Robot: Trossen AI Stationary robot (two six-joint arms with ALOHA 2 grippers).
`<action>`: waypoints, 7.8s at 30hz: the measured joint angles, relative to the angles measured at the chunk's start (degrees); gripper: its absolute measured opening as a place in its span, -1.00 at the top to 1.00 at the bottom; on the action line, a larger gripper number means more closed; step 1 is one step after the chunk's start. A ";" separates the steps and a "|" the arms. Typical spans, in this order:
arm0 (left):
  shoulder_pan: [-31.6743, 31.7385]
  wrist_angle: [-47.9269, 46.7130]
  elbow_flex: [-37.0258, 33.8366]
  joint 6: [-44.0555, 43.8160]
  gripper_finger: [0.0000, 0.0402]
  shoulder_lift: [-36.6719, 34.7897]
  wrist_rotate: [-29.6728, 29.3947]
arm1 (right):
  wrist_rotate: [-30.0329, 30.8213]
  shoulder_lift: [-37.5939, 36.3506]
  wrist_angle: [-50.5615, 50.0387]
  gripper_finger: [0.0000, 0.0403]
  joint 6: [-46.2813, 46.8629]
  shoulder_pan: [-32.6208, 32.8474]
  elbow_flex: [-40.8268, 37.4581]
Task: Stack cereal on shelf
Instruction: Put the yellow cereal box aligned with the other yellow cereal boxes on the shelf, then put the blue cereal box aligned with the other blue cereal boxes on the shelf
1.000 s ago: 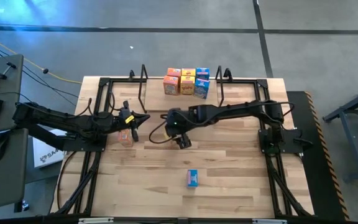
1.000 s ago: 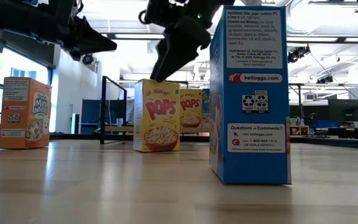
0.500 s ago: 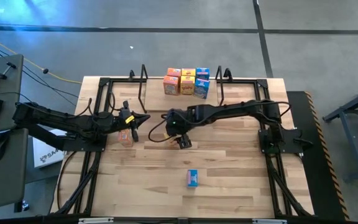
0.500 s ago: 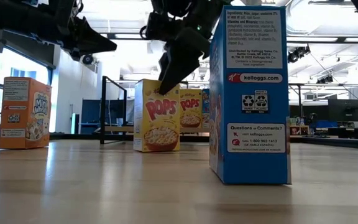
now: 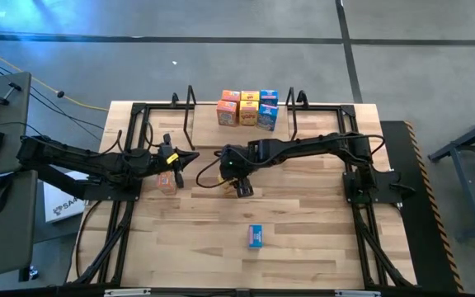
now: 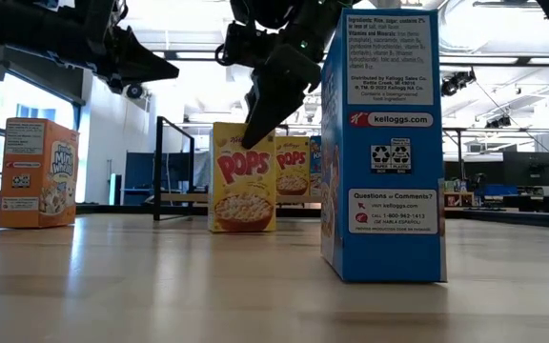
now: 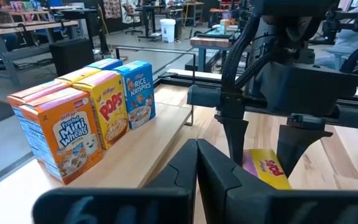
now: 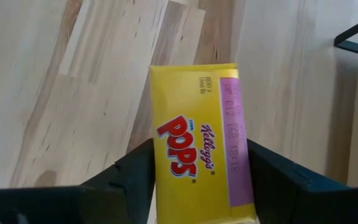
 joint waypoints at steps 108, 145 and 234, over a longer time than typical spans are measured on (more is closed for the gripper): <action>0.02 -1.38 0.00 -0.15 0.99 0.02 0.00 | 20.61 -12.51 -19.64 0.66 7.01 -19.80 1.90; 0.00 -1.22 0.00 -0.09 0.99 0.02 0.00 | 21.96 -10.45 -15.34 1.00 13.60 -17.60 1.89; 0.01 -2.23 0.00 0.02 0.99 0.05 0.00 | 3.09 -4.68 -10.07 -0.28 117.79 27.76 -4.28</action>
